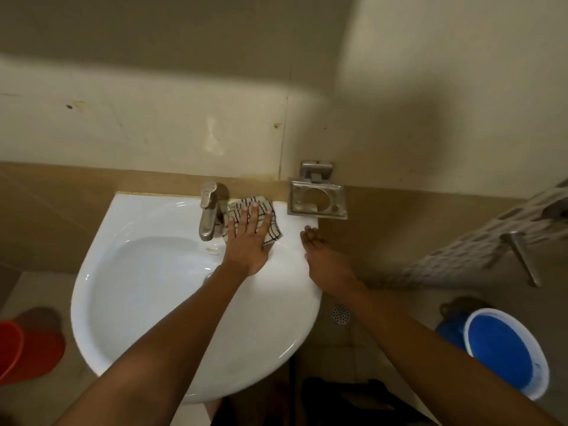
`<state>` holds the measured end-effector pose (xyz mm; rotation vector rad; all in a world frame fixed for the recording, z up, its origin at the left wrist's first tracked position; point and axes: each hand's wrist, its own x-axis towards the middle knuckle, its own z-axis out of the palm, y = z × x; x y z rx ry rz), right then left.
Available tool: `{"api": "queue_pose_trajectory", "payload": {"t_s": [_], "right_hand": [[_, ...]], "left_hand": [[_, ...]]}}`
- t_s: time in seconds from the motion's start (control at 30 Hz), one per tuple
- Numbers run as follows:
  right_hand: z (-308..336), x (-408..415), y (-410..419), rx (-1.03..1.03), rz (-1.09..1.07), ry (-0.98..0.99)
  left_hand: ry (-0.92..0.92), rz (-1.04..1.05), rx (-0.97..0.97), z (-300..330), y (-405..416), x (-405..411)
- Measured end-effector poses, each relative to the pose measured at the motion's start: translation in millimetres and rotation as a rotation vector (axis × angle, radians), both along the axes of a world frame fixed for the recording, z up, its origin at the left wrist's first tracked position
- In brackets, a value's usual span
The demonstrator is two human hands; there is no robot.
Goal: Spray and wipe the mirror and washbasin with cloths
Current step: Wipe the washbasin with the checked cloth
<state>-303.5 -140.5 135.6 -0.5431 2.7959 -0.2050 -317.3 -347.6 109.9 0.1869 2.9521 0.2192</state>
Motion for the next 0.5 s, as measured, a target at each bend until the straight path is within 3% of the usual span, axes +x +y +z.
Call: {"api": "queue_pose_trajectory", "payload": {"t_s": [0.23, 0.5], "right_hand": [[4, 15, 12, -0.206, -0.129, 0.003], [-5, 9, 12, -0.354, -0.369, -0.051]], "left_hand": [[-0.021, -0.088, 0.061, 3, 45, 31], [-0.133, -0.045, 0.095, 20, 79, -13]]}}
